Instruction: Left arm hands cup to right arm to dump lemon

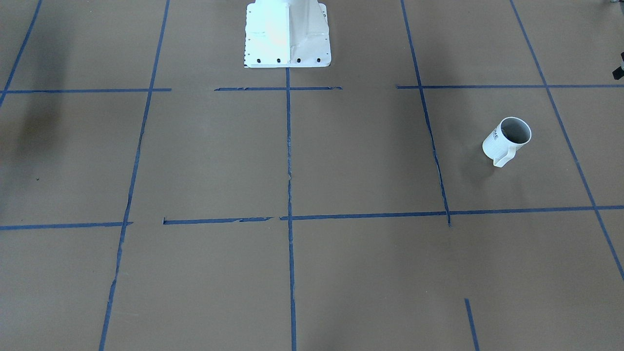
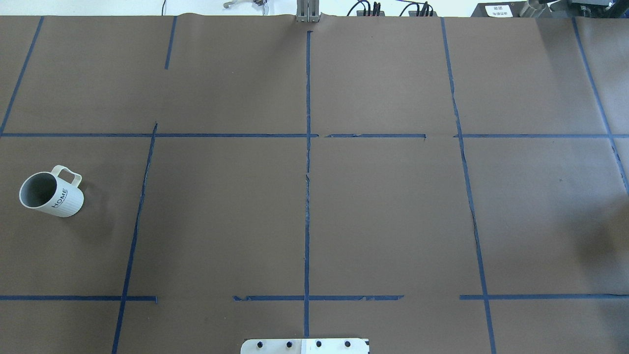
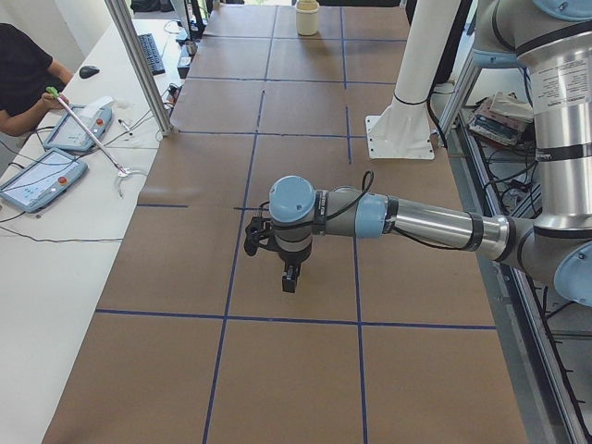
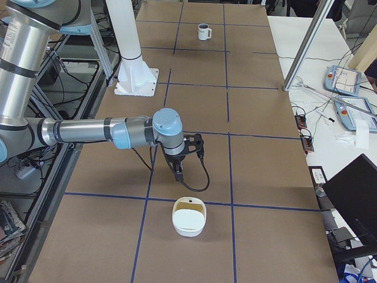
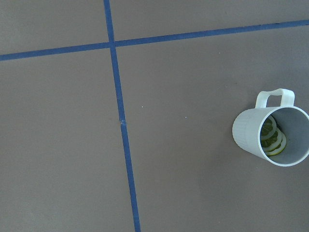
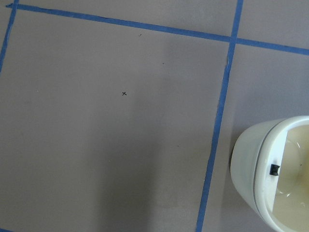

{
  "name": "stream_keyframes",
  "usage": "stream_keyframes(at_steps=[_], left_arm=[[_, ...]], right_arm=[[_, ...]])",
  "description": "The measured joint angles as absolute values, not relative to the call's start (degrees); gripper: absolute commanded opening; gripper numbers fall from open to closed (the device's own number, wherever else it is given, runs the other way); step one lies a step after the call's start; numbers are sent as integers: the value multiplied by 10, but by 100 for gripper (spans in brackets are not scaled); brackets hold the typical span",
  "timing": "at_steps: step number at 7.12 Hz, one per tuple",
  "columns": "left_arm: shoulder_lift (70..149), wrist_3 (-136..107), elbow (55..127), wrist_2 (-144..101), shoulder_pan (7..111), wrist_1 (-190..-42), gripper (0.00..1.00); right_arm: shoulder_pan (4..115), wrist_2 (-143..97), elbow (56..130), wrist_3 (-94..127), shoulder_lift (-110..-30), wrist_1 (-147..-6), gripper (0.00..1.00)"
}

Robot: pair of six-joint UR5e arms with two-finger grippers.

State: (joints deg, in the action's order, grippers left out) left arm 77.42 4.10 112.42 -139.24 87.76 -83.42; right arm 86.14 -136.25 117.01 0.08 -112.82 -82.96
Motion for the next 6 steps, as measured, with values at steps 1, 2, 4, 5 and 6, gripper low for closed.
stream_keyframes(at_steps=[1, 2, 4, 5, 6], left_arm=[[776, 17, 1119, -1395, 864, -856, 100], [783, -41, 1113, -1394, 833, -900, 100], [801, -207, 1092, -1342, 729, -1020, 100], [809, -265, 1072, -1313, 684, -1072, 100], [818, -303, 1043, -1298, 648, -1120, 100]], right_arm=[[861, -1363, 1167, 2, -1128, -824, 100], [861, -1364, 1166, 6, -1127, -822, 100], [855, -1366, 1166, 38, -1124, -804, 100], [849, -1366, 1165, 54, -1124, -786, 100], [842, -1367, 1165, 63, -1123, -777, 100]])
